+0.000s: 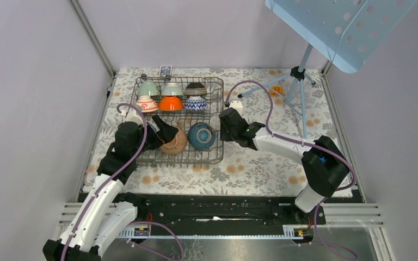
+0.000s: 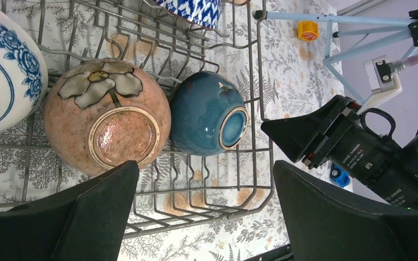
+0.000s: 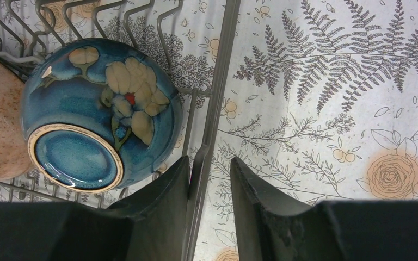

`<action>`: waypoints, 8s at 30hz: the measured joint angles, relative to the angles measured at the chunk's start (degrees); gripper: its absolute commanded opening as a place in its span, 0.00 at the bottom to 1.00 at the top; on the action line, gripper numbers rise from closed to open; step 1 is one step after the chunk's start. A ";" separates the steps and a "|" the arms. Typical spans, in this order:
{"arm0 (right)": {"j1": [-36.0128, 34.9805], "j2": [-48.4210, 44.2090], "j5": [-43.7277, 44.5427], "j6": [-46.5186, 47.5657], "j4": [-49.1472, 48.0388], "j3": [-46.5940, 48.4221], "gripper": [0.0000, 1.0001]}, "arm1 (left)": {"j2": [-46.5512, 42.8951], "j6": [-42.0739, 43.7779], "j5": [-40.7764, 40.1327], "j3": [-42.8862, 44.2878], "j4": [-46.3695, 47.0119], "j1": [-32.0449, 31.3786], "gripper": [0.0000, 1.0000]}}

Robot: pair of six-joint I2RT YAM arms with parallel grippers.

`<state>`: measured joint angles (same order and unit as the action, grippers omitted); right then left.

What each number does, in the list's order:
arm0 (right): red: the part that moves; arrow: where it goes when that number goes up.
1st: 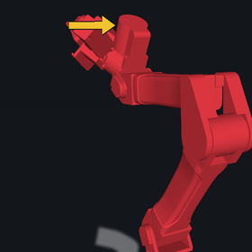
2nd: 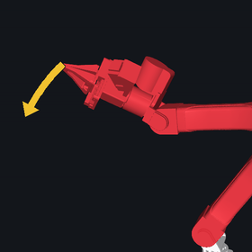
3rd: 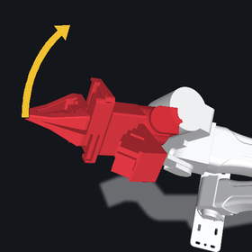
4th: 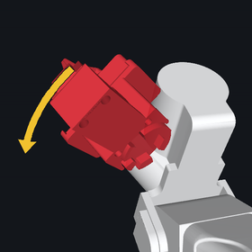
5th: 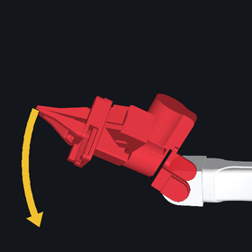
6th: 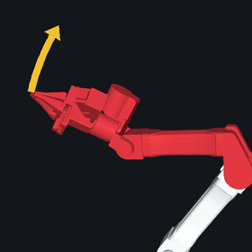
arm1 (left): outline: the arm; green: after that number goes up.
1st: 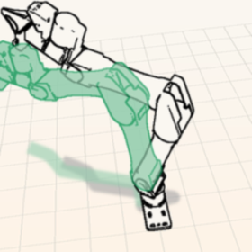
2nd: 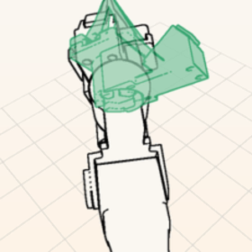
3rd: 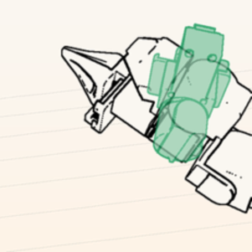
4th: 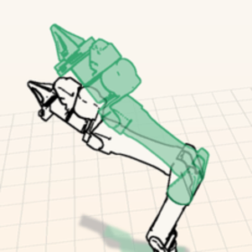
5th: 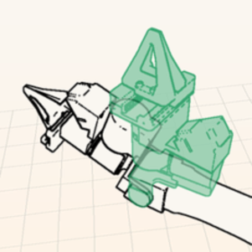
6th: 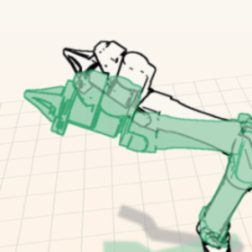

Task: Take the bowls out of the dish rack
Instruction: Adjust the dish rack at the center of the board.

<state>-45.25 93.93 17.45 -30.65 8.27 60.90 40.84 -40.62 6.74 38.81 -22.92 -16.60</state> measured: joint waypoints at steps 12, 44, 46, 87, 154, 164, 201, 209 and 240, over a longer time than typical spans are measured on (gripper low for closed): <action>-0.02 0.63 0.28 0.37 0.44 0.76 0.32 | 2.80 0.11 -0.07 0.00 1.18 0.00 0.99; 0.00 -5.09 -1.01 -2.05 0.59 -4.11 0.00 | 6.25 2.05 -0.26 0.00 1.53 0.00 0.99; 0.00 -6.34 -0.55 -1.84 1.55 -5.03 0.00 | 6.25 2.38 -0.37 0.07 1.49 0.00 0.99; 0.76 -23.34 -24.65 12.15 -1.49 -8.00 0.96 | 11.19 4.07 14.56 5.51 6.25 0.00 0.99; -6.84 -6.91 -14.99 -22.86 -9.22 -15.32 0.71 | -0.66 -2.16 -6.32 6.51 -12.92 0.00 0.99; -7.30 -12.98 -13.68 -18.18 -5.81 -15.13 0.89 | -0.61 -11.15 -19.06 9.49 -25.81 0.00 0.99; 14.99 5.68 -2.12 9.46 -6.25 11.13 0.80 | 11.98 -16.46 -21.29 -0.04 -23.67 9.46 0.21; 16.52 12.02 -3.19 11.17 -4.50 18.36 0.75 | 16.57 -13.09 -18.80 1.68 -22.29 14.51 0.16; 18.71 6.54 -10.36 9.77 -2.36 6.93 0.23 | 21.84 -7.04 -14.99 9.62 -18.49 20.59 0.78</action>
<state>-26.55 100.47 7.09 -20.88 5.91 67.83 62.67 -47.66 -8.25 48.42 -41.41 3.99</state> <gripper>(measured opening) 0.342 0.697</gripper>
